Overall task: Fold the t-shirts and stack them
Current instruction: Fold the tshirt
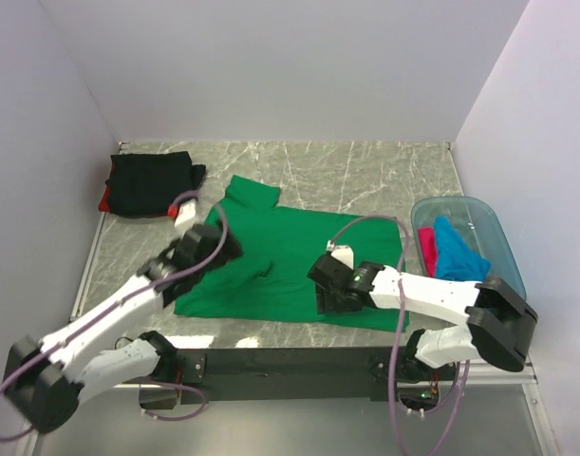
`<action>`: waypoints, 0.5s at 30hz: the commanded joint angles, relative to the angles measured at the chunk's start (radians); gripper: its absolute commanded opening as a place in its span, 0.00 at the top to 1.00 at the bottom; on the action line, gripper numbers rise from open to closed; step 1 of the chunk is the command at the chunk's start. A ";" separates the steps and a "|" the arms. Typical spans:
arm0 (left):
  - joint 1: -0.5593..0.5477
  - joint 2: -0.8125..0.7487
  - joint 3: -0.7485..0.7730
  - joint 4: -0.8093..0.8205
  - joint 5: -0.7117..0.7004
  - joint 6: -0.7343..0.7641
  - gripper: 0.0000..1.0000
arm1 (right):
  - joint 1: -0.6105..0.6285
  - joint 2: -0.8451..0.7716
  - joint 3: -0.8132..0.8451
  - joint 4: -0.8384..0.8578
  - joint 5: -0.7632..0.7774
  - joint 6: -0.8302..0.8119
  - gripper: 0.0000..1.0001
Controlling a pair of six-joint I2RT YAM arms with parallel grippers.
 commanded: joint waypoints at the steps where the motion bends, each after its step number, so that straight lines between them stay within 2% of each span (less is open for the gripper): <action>1: 0.018 0.199 0.222 0.117 -0.108 0.167 0.01 | 0.007 -0.089 0.111 -0.083 0.071 -0.037 0.32; 6: 0.173 0.519 0.499 0.219 -0.055 0.299 0.03 | -0.001 -0.163 0.197 -0.056 0.154 -0.100 0.32; 10: 0.240 0.832 0.795 0.223 -0.014 0.422 0.09 | -0.019 -0.192 0.223 0.004 0.172 -0.171 0.31; 11: 0.266 0.963 0.918 0.230 0.012 0.459 0.17 | -0.060 -0.210 0.223 0.033 0.164 -0.198 0.31; 12: 0.274 0.964 0.919 0.230 0.013 0.459 0.17 | -0.061 -0.211 0.223 0.033 0.164 -0.199 0.31; 15: 0.292 1.116 1.068 0.221 0.031 0.505 0.23 | -0.122 -0.232 0.213 0.073 0.126 -0.234 0.31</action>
